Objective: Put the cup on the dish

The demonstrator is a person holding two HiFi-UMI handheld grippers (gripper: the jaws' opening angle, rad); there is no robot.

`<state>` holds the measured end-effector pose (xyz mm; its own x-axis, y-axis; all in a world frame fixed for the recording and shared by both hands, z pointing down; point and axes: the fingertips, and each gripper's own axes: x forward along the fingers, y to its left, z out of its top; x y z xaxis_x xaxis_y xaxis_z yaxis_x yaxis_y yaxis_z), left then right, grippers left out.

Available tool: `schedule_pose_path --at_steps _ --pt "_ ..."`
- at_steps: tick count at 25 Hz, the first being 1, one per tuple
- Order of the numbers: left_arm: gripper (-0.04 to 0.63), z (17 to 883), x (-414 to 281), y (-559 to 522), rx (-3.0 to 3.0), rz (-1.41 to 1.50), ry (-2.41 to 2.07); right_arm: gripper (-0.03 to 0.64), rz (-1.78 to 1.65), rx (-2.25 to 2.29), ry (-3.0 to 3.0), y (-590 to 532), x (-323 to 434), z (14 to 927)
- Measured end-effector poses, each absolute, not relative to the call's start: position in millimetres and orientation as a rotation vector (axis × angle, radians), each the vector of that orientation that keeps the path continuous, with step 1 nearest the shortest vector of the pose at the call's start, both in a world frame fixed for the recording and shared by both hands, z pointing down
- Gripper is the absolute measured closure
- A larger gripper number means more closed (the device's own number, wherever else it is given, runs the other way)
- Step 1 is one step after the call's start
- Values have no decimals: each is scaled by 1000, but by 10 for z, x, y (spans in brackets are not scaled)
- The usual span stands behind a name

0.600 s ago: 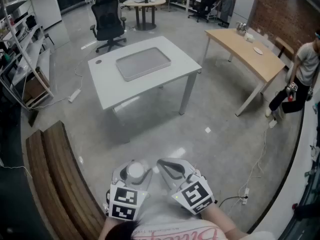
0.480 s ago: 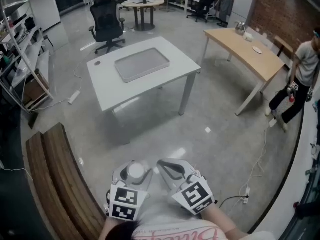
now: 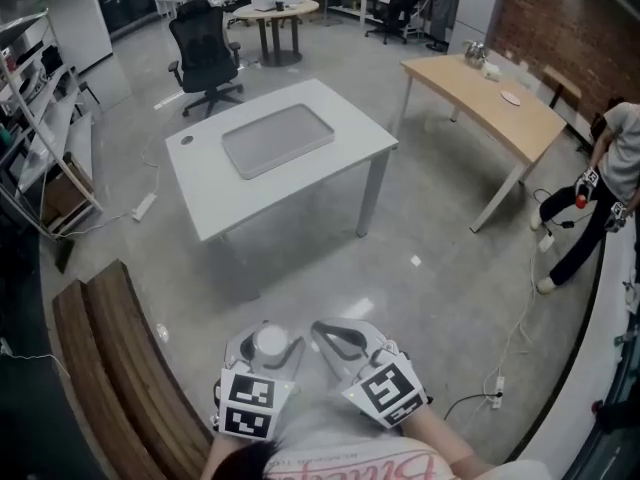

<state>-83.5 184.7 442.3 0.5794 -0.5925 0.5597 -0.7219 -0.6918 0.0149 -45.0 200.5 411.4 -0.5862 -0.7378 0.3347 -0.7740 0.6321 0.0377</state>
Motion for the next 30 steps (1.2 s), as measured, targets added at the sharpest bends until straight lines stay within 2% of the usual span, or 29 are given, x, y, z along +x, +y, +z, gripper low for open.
schedule_pose_path --at_steps 30 --pt "341 4357 -653 -473 2642 749 -1062 615 210 1358 -2485 -194 -234 4035"
